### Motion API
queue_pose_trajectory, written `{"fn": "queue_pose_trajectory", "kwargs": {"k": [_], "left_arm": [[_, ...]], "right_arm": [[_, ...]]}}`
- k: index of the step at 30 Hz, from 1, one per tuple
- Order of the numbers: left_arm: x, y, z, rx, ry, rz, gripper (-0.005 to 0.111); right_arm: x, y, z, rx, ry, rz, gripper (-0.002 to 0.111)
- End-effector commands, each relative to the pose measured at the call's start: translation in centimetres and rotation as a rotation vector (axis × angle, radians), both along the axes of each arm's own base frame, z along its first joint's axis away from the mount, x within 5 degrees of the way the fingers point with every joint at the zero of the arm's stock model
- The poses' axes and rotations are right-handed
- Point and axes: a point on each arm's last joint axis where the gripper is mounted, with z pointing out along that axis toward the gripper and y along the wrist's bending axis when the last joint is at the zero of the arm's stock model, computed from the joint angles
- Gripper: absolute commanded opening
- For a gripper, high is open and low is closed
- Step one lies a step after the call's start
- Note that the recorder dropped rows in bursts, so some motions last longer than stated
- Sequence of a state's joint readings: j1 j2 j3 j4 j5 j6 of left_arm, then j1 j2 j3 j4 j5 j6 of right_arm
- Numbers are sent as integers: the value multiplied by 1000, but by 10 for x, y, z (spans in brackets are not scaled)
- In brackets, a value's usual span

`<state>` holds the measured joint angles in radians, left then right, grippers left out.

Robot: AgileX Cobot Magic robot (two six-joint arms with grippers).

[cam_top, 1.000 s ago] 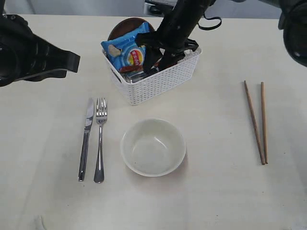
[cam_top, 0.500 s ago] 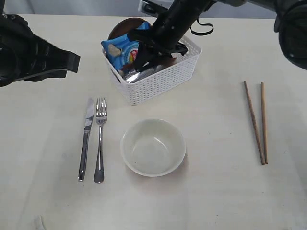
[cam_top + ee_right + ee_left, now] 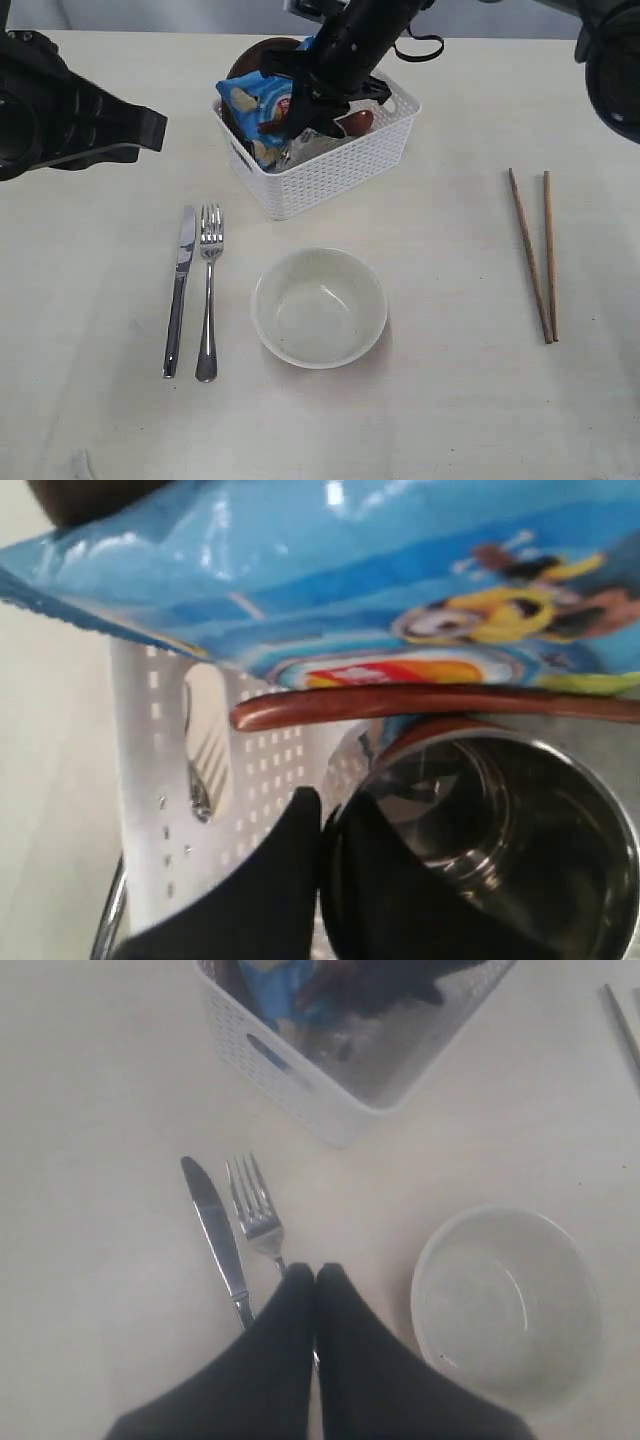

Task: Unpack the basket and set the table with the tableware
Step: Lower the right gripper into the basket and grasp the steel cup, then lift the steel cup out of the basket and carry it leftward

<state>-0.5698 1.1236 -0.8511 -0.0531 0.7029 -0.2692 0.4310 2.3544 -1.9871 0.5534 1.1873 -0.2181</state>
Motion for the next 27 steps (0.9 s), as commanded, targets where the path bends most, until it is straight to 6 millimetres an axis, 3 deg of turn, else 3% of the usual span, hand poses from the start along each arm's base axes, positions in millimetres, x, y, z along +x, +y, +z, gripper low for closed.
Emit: {"fn": "queue_pose_trajectory", "kwargs": {"k": [1,10,27], "left_arm": [[-1,0,0,-6,-12,-4,0],[-1,0,1,-8,-16,-4,0],[-1,0,1,-8,-16,-4,0]], "right_arm": [[11,-20,-21,-215,-90,-14,-1],[21,-22,-21,-235,-155,-134,-1],[28,-68,-21,-713,-218,-423,-1]]}}
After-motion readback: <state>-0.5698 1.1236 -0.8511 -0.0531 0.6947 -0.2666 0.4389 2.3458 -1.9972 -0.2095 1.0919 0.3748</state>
